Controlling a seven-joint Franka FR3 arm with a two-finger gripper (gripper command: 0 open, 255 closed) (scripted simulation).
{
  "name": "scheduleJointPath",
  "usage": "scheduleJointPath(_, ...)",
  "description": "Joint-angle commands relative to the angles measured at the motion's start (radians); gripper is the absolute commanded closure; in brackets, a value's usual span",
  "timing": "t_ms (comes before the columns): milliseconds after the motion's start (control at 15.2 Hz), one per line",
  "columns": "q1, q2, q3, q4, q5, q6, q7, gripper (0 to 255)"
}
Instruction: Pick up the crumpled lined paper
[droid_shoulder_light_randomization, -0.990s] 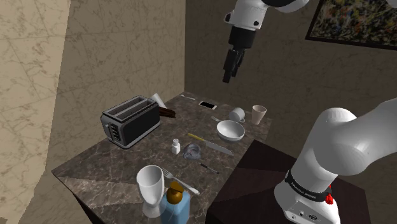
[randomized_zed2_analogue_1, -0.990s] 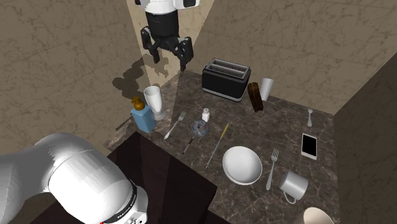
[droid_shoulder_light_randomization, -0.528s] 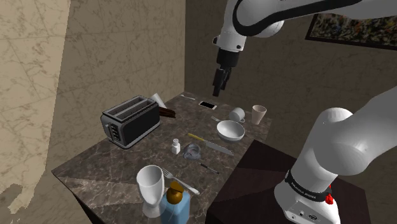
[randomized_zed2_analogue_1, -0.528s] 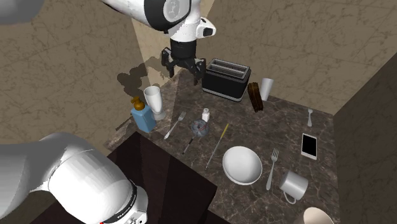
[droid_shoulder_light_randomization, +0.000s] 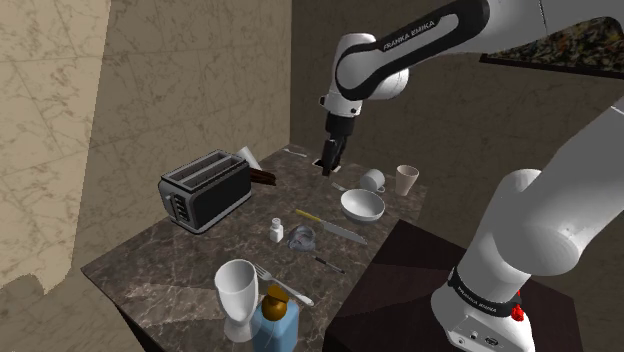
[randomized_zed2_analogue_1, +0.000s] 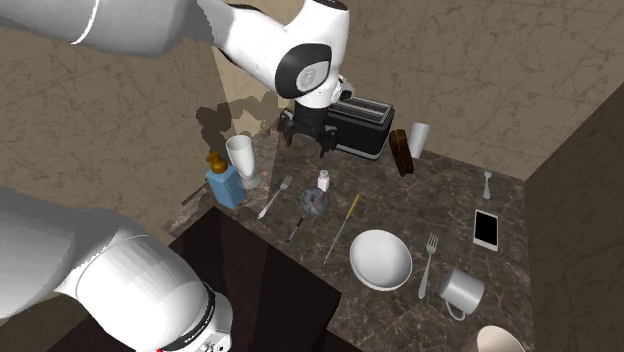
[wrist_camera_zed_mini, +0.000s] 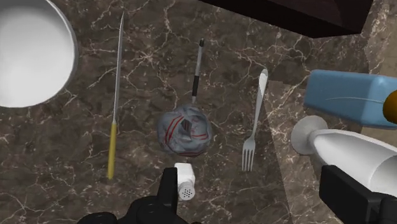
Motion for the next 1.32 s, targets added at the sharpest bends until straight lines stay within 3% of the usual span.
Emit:
scheduleJointPath(0, 0.008, 0.085, -0.011, 0.017, 0.022, 0.052, -0.035, 0)
scheduleJointPath(594, 0.011, 0.448, -0.029, 0.136, 0.158, 0.211, -0.222, 0)
scheduleJointPath(1122, -0.033, 0.776, 0.016, 0.323, 0.26, 0.276, -0.356, 0)
scheduleJointPath(1254, -0.035, 0.789, 0.019, 0.326, 0.264, 0.285, -0.361, 0)
